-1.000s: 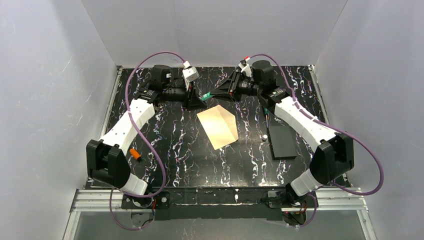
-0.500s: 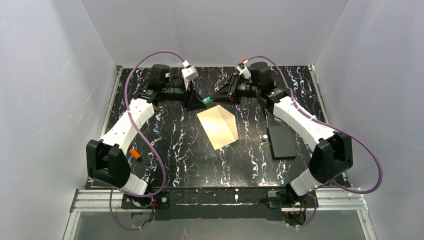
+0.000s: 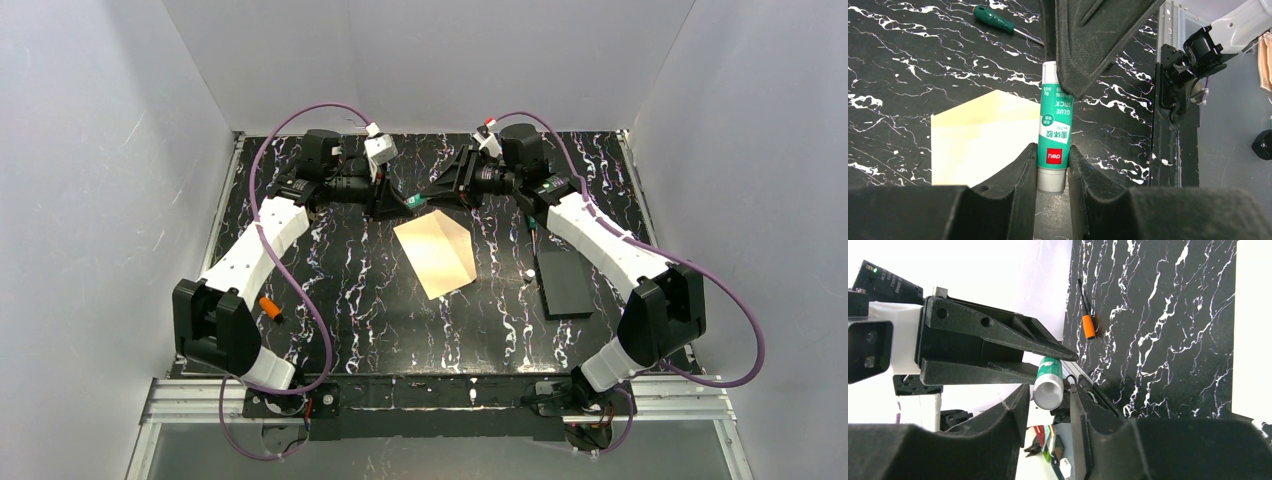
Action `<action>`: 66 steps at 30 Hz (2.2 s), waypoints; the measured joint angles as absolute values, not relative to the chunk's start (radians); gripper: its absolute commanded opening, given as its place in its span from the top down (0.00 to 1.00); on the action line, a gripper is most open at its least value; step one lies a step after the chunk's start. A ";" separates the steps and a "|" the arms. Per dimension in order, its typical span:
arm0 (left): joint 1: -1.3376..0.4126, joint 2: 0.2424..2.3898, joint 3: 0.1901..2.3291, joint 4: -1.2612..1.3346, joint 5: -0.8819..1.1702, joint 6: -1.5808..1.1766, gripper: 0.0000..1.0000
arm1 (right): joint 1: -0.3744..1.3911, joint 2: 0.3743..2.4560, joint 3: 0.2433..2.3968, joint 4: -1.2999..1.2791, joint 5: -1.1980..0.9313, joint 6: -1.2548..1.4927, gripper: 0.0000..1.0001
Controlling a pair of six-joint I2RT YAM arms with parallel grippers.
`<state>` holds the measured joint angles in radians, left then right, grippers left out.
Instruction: Place the letter into the envelope and seal it
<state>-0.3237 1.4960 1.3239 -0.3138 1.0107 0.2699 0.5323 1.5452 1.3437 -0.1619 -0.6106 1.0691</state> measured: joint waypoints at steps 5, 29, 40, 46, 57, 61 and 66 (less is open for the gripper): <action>-0.324 1.496 1.324 -0.308 1.015 0.268 1.00 | 0.533 1.546 1.344 -0.162 -0.612 1.058 0.41; -0.321 1.483 1.303 -0.254 1.024 0.179 1.00 | 0.617 1.578 1.382 -0.147 -0.501 0.998 0.61; -0.320 1.485 1.304 -0.277 1.026 0.190 0.97 | 0.625 1.605 1.386 -0.131 -0.519 0.993 0.97; -0.320 1.485 1.304 -0.269 1.009 0.177 0.09 | 0.625 1.606 1.386 -0.131 -0.504 0.978 0.99; -0.285 1.439 1.275 -0.246 0.767 0.057 0.02 | 0.629 1.599 1.383 -0.327 -0.204 0.641 0.99; -0.273 1.425 1.275 -0.258 0.666 -0.042 0.02 | 0.636 1.577 1.294 -0.308 -0.070 0.522 0.99; -0.270 1.439 1.251 -0.231 0.549 -0.221 0.21 | 0.695 1.602 1.258 -0.321 0.108 0.429 0.99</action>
<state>-0.2703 1.4387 1.2514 -0.2310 0.5488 -0.2207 0.6952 1.6020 1.2583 -0.3206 0.1081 0.4286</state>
